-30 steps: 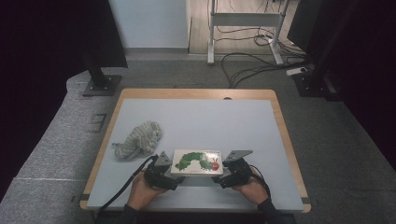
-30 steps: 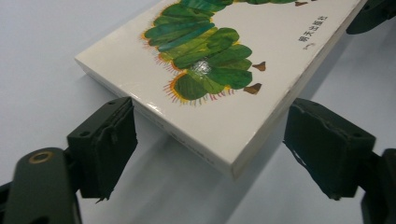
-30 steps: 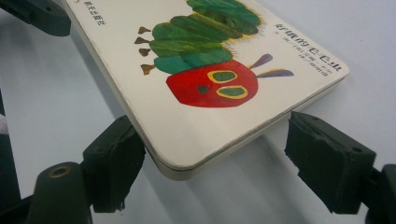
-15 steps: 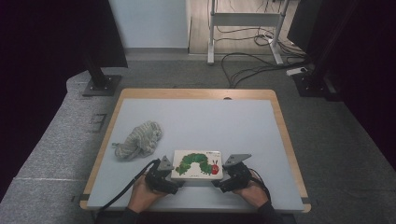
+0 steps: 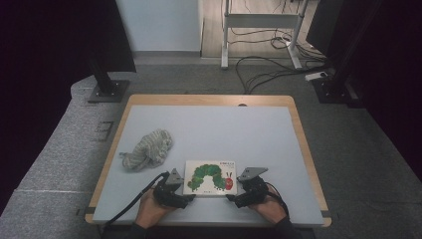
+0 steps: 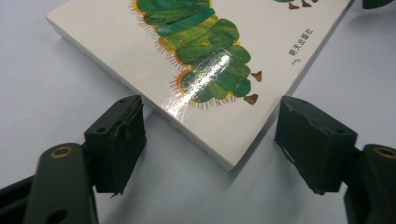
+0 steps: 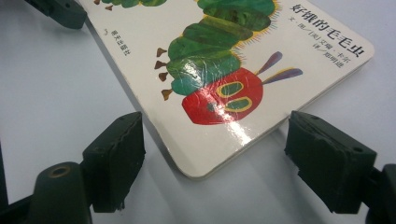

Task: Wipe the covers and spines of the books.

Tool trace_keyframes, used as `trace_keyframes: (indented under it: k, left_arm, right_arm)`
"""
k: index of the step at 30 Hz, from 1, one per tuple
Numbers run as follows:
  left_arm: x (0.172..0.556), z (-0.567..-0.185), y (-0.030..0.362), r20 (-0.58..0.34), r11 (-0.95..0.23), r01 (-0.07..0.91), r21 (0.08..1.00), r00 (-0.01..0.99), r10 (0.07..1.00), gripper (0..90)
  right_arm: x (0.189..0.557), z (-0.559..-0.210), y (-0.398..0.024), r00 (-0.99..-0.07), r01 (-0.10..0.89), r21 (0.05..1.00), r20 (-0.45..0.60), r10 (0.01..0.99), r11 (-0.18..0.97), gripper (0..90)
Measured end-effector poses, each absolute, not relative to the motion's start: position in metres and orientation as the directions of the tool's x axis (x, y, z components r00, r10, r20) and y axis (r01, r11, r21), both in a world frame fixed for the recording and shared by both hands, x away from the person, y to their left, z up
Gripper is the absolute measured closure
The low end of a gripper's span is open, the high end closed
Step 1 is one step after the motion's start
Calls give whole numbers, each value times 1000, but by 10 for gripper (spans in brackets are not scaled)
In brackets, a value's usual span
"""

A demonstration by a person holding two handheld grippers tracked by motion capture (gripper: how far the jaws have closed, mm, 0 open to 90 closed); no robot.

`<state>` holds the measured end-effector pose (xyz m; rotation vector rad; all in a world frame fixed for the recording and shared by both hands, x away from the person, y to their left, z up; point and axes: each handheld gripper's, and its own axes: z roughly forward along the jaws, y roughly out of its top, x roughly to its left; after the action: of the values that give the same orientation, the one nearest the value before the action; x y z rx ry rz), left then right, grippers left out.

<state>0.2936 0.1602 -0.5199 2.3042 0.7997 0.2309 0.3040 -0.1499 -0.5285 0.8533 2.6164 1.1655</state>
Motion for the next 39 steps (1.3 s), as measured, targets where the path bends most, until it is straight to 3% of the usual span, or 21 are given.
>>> trace_keyframes:
  k: [4, 18, 39]
  left_arm:
    - [294, -520, 160, -49, -584, 481, 654, 797, 602, 250]
    - [325, -521, 162, -36, -546, 478, 688, 773, 633, 344]
    - [371, -520, 157, -22, -536, 490, 688, 751, 659, 354]
  right_arm:
    - [302, -529, -147, -829, 406, 722, 32, 559, 561, 223]
    - [326, -531, -145, -805, 407, 740, 14, 593, 535, 266]
    - [374, -531, -144, -761, 443, 743, 14, 649, 502, 330]
